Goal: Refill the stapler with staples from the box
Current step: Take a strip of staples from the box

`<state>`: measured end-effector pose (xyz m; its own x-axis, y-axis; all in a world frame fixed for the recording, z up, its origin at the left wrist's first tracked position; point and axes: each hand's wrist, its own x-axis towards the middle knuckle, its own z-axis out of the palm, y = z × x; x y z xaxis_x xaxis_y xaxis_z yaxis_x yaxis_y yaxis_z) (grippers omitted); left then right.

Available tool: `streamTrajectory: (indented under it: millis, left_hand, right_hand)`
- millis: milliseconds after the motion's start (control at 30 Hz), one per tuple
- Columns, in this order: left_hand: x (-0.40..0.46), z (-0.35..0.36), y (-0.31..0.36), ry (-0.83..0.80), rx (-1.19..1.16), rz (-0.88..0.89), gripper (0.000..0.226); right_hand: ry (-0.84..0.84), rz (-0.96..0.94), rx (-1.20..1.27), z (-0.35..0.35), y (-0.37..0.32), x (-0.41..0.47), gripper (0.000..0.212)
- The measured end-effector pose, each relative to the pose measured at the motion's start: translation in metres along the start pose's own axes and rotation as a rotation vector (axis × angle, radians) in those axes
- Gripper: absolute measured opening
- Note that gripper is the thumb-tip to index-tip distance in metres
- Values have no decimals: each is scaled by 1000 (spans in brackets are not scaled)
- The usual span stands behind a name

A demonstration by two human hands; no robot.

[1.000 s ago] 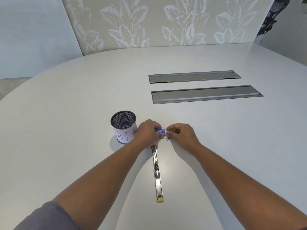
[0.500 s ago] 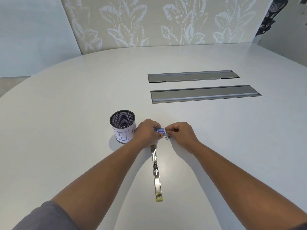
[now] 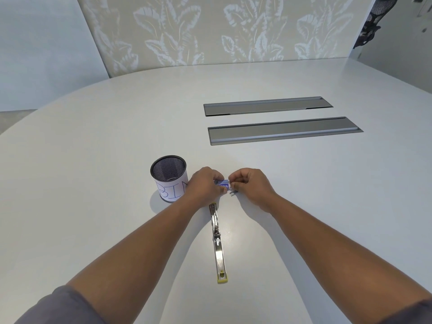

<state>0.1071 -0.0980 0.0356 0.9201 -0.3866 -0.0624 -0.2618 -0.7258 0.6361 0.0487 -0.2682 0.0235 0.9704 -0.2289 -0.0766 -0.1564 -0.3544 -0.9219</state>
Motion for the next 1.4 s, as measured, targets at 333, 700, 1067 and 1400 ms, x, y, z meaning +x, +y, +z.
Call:
streamTrajectory:
  millis: [333,700,1067,1400]
  left_hand:
    - [1,1,2,11,37,4,28]
    - [1,1,9,6,114,33,32]
    - [5,0,13,12,147,9,31]
    - [5,-1,12,2,125,-20,26]
  right_hand:
    - [113,53,-114,7,-2,2,19]
    - [121,87,-124,8,-3,5,18]
    - [86,58,-110,5,-2,2,19]
    - [90,51,-118,6,-3,1,18]
